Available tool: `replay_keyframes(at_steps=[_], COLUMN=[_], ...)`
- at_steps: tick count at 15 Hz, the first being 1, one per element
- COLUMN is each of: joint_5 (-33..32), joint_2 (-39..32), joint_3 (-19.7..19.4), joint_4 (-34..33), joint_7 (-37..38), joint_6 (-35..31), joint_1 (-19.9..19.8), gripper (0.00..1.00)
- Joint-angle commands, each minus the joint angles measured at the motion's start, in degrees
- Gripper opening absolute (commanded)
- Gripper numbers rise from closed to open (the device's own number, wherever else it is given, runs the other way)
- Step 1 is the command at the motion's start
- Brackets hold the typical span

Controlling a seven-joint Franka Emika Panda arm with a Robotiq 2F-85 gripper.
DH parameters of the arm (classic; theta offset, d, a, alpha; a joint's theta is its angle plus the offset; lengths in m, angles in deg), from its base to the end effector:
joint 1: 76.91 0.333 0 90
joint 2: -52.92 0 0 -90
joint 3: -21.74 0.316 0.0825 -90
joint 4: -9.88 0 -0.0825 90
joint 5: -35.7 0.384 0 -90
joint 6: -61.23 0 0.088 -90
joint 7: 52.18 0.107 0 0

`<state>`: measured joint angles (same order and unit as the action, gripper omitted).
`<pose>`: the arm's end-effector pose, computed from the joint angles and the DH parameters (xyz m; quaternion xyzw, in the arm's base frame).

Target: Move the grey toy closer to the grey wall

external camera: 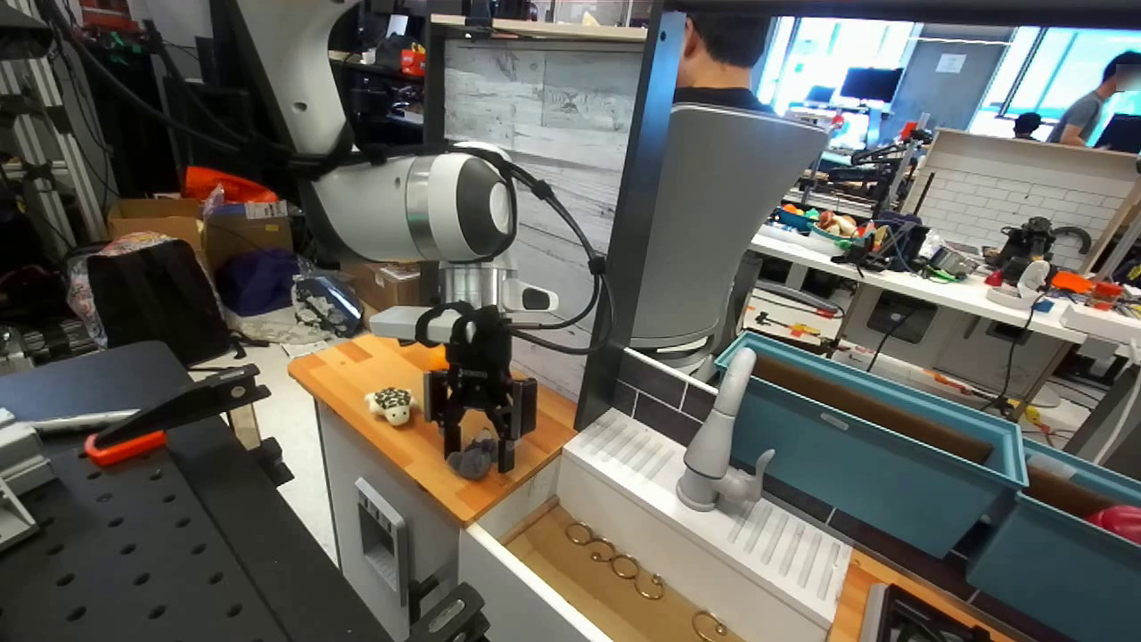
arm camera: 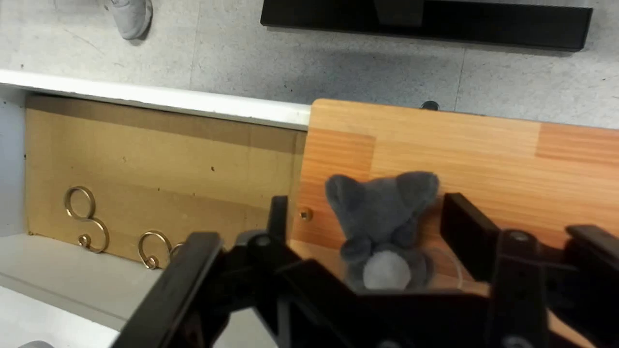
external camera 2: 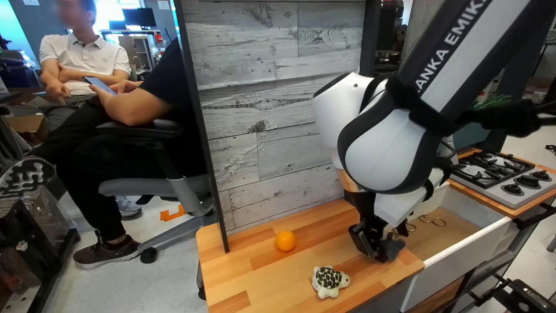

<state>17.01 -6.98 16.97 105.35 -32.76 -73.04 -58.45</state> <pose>0.5799 0.1351 -0.0236 0.9695 0.0977 -0.1366 0.1787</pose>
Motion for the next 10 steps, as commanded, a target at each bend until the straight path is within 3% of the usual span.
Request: replay_keyframes(at_steps=[1, 7, 9, 10], joint_5=[2.2, 5.4, 6.8, 7.3], joint_2=[-0.5, 1.3, 1.8, 2.1], joint_3=[1.0, 3.9, 4.4, 4.6], joint_4=[-3.3, -4.8, -5.9, -6.7], joint_7=[-1.1, -2.7, -2.9, -3.2], joint_6=[4.4, 5.6, 5.5, 5.2], joint_1=[0.3, -0.6, -0.7, -0.8], gripper=[0.5, 0.05, 0.0, 0.03])
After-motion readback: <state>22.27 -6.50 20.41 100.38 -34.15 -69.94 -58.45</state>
